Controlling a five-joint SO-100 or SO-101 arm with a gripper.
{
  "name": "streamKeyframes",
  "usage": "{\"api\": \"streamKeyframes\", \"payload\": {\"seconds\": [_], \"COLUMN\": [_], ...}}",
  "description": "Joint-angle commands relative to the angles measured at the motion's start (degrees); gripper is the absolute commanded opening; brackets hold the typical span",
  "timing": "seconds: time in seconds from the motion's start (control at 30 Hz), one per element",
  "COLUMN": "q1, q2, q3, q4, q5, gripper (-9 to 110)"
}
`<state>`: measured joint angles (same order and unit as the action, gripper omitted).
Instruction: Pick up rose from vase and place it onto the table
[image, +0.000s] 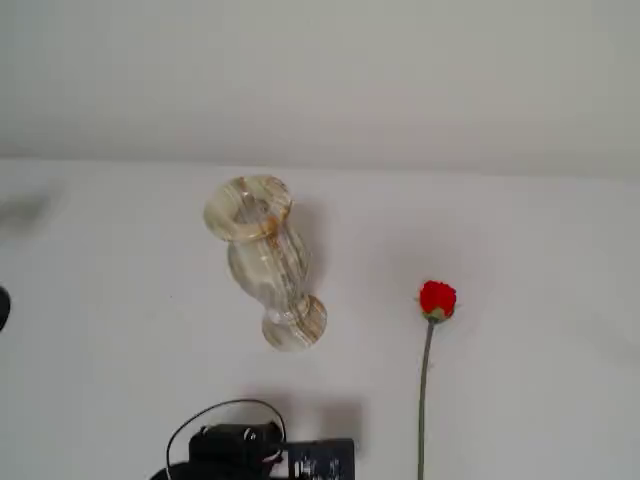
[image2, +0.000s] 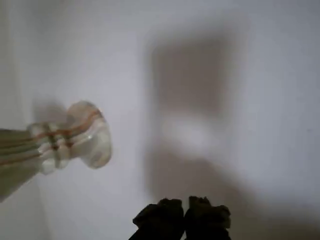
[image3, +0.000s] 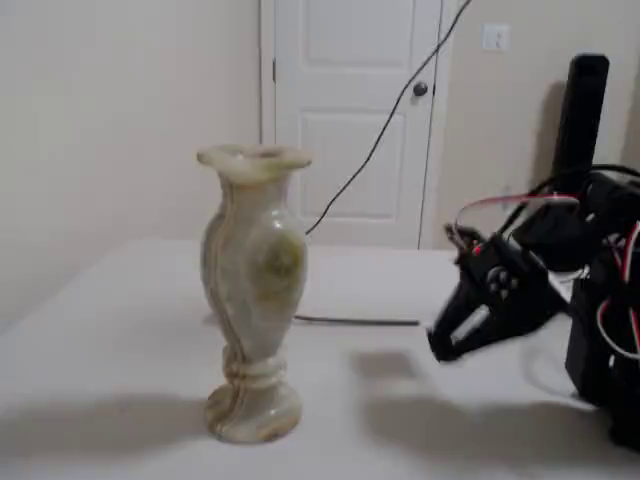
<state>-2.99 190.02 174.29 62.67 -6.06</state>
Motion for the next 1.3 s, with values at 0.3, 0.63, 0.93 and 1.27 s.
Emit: {"api": "streamKeyframes", "payload": {"seconds": [0.3, 0.63, 0.93, 1.27], "q1": [0.70, 0.70, 0.70, 0.70], "q2": [0.44, 0.44, 0.44, 0.44], "q3": [0.09, 0.09, 0.09, 0.09], "q4": [-0.88, -0.88, -0.88, -0.88], "q5": [2.11, 2.11, 2.11, 2.11], "gripper": [4, 4, 4, 4]}}
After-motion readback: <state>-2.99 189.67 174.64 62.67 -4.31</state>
